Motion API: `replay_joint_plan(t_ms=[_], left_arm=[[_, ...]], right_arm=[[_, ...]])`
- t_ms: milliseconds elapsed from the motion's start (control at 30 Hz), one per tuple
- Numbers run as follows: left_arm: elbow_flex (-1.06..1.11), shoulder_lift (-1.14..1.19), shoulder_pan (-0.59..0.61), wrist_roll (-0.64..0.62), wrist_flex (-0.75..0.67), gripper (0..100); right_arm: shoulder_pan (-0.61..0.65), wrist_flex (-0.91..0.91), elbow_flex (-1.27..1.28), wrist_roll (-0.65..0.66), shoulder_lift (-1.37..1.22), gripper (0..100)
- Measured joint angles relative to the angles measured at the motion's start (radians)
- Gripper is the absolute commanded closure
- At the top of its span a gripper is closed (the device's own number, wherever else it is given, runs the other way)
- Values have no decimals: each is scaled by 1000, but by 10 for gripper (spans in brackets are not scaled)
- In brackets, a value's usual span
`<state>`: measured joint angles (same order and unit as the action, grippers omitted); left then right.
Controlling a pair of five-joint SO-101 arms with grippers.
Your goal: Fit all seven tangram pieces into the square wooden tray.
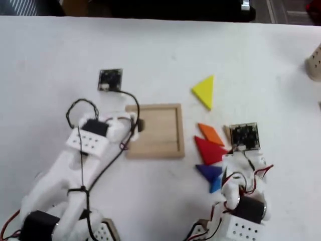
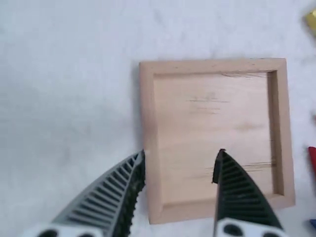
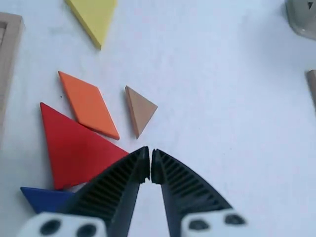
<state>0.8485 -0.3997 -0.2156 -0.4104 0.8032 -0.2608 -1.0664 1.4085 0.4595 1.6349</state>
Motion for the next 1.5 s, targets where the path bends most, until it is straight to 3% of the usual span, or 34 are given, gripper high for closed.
replay_joint_plan(t_ms=[333, 567, 867, 1500], left_arm=[[66, -8, 38, 98, -126, 767], [75, 5, 141, 157, -236, 769], [75, 63, 146, 178, -310, 770], [75, 63, 146, 180, -311, 770]], right_arm=[[23, -28, -338, 0, -651, 974], [193, -127, -361, 94, -918, 829], [285, -55, -218, 290, -968, 817], [339, 138, -186, 308, -985, 815]])
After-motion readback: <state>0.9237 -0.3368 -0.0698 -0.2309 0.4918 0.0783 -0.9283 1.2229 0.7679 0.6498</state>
